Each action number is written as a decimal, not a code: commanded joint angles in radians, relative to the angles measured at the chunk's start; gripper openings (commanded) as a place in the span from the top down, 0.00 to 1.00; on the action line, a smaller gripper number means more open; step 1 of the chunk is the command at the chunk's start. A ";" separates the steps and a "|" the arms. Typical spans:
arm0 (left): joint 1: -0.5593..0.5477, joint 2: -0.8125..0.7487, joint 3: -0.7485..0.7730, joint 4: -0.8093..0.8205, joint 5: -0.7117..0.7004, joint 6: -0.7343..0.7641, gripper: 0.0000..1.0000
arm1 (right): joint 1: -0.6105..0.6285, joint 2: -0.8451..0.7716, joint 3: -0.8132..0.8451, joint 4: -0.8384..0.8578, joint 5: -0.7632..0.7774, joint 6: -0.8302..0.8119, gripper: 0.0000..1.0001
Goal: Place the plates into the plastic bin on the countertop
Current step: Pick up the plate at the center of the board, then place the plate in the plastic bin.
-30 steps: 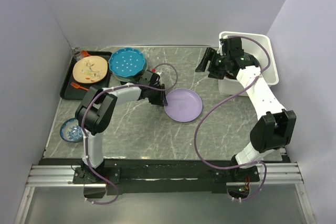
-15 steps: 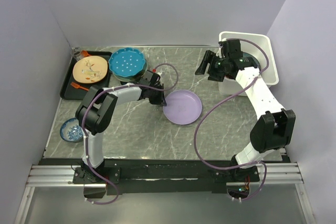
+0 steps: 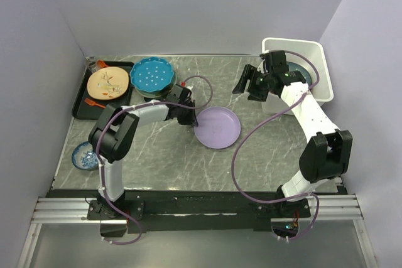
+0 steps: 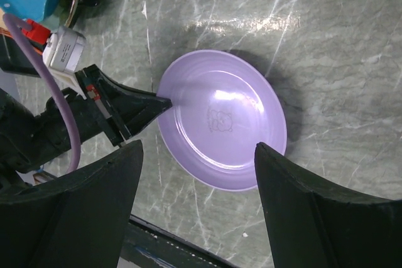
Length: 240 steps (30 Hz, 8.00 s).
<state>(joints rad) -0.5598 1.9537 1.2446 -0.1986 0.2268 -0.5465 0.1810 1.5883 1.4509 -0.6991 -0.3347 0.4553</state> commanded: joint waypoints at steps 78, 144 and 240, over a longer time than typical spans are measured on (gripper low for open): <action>0.130 -0.283 -0.077 0.153 0.232 -0.109 0.46 | 0.041 -0.016 -0.141 0.135 -0.173 -0.006 0.99; 0.196 -0.516 -0.185 0.189 0.032 -0.144 0.01 | 0.035 -0.007 -0.090 0.121 -0.102 -0.006 1.00; 0.228 -0.374 -0.214 0.228 0.121 -0.173 0.01 | -0.601 -0.071 -0.124 0.466 -0.006 0.287 1.00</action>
<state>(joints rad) -0.3332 1.5719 0.9882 -0.0036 0.3202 -0.7197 -0.4053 1.5692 1.3327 -0.3069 -0.4175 0.7139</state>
